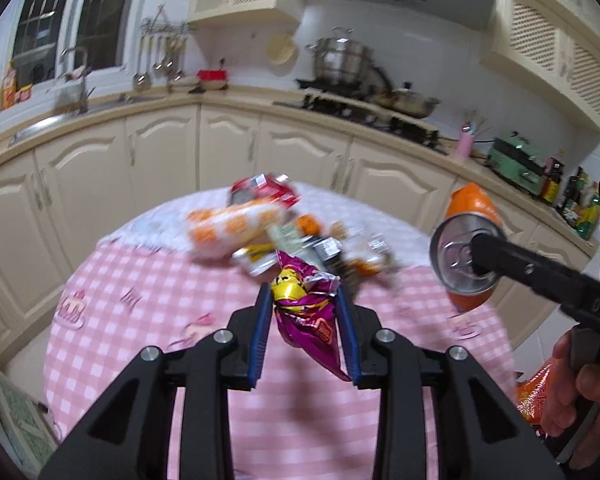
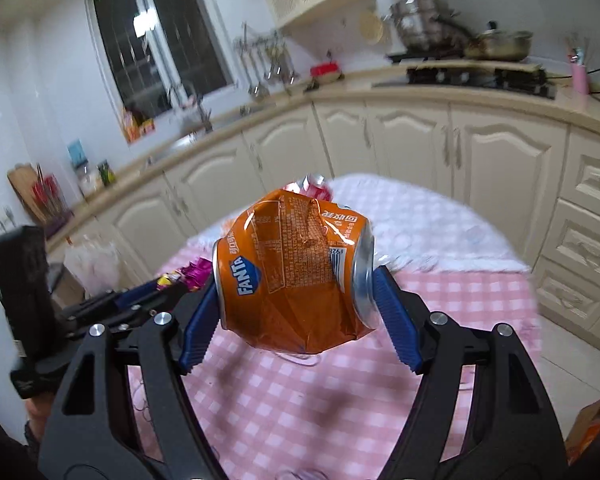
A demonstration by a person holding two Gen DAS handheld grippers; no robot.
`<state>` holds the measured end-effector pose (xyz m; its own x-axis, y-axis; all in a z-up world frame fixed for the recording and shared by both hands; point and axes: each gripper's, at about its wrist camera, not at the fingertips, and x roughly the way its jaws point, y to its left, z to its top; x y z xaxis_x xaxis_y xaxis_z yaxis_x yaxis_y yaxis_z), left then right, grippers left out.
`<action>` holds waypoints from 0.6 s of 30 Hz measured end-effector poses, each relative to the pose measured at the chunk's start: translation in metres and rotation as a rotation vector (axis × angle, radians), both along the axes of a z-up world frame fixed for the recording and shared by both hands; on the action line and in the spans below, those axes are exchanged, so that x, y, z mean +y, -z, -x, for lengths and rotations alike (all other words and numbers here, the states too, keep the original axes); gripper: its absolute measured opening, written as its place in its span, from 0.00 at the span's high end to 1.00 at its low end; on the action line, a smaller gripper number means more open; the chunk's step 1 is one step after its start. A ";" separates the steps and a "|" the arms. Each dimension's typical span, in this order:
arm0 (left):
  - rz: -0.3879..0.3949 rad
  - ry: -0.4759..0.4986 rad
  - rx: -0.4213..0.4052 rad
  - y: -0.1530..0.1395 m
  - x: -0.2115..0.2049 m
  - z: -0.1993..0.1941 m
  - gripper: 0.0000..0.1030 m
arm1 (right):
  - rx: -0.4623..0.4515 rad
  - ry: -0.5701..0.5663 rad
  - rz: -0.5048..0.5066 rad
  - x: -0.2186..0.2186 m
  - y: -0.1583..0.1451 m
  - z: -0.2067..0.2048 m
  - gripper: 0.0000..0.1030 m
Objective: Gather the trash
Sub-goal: 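Carry wrapper and can to the blue bin and release both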
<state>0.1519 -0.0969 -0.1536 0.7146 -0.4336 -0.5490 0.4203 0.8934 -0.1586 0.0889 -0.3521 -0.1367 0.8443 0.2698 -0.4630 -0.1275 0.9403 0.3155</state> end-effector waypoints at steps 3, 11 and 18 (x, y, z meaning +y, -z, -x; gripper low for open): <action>0.019 0.069 -0.037 -0.017 -0.032 0.012 0.70 | -0.048 0.061 -0.034 -0.038 -0.017 0.029 0.30; 0.047 0.352 -0.047 -0.024 -0.178 0.059 0.70 | -0.037 0.375 -0.083 -0.173 -0.002 0.114 0.30; -0.065 0.564 0.118 0.057 -0.325 0.095 0.70 | 0.190 0.636 -0.231 -0.286 0.115 0.166 0.30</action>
<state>0.0568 -0.4215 -0.2102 0.3152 -0.6920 -0.6494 0.8170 0.5460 -0.1852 -0.0770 -0.6376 -0.2518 0.7812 -0.1408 -0.6082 0.5022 0.7205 0.4782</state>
